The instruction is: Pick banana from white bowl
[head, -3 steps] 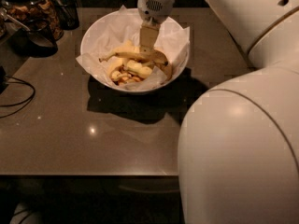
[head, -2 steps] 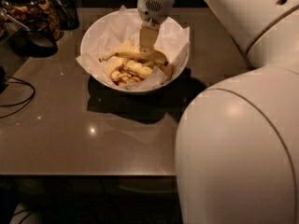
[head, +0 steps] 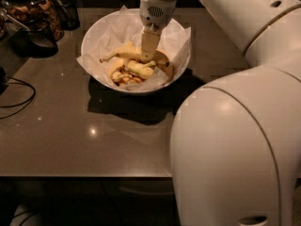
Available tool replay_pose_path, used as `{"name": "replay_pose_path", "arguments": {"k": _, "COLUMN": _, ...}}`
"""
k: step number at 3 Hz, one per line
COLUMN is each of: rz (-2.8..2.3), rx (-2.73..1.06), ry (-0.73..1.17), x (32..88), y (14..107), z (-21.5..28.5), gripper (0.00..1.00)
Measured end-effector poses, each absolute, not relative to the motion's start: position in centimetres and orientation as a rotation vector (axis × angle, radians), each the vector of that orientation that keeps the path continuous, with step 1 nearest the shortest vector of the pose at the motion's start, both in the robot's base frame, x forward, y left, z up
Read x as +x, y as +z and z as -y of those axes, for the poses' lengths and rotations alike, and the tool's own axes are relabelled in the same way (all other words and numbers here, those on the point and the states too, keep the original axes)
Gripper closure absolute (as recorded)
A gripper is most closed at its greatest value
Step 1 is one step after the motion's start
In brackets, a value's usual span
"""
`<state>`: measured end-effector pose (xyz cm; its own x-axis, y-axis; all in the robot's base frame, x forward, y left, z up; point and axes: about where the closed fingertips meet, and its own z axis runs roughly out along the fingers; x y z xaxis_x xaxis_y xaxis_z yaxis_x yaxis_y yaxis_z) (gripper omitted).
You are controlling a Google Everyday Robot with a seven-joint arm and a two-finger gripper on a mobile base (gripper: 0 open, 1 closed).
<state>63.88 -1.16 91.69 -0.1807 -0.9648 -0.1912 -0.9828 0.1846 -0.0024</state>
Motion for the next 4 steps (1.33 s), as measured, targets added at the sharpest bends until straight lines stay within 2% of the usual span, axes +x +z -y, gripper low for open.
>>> {"name": "replay_pose_path", "arguments": {"k": 2, "rz": -2.326, "rx": -1.917, "ry": 0.196, "x": 64.24, "y": 90.33, "z": 1.36, "gripper": 0.58}}
{"name": "replay_pose_path", "arguments": {"k": 4, "rz": -2.326, "rx": -1.917, "ry": 0.196, "x": 64.24, "y": 90.33, "z": 1.36, "gripper": 0.99}}
